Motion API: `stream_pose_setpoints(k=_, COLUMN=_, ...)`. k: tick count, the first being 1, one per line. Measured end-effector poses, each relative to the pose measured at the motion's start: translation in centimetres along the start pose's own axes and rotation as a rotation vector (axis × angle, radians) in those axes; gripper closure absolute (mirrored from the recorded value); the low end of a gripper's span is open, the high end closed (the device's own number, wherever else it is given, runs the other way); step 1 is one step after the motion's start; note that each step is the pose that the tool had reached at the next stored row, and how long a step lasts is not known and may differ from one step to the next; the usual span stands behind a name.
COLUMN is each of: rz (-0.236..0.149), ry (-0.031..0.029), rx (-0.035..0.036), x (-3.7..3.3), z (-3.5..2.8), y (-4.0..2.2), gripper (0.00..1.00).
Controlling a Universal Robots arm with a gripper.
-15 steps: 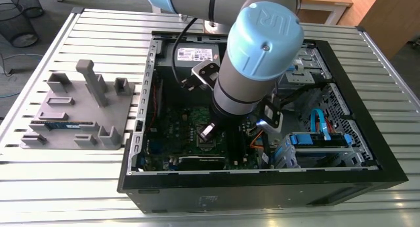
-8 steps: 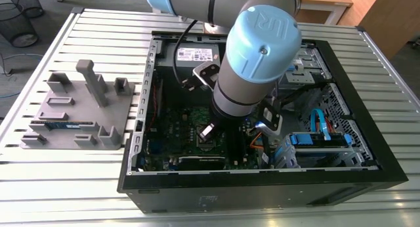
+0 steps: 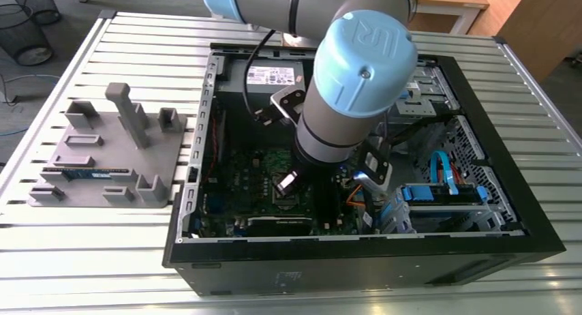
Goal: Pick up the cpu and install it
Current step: 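Install the first cpu locking lever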
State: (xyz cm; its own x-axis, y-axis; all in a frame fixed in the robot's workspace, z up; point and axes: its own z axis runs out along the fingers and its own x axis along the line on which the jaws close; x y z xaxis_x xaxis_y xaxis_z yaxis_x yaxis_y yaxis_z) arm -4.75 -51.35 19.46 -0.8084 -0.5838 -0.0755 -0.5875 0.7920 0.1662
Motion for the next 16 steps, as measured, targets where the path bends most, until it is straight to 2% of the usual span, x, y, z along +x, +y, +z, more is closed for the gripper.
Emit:
stream_pose_setpoints(k=7, rz=0.019, ry=-0.0033, rx=0.0015, x=-0.07, z=0.18, y=-0.12, gripper=0.89)
stream_pose_setpoints(k=16, rz=0.024, ry=-0.0040, rx=0.0022, x=0.06, z=0.25, y=-0.10, gripper=0.89)
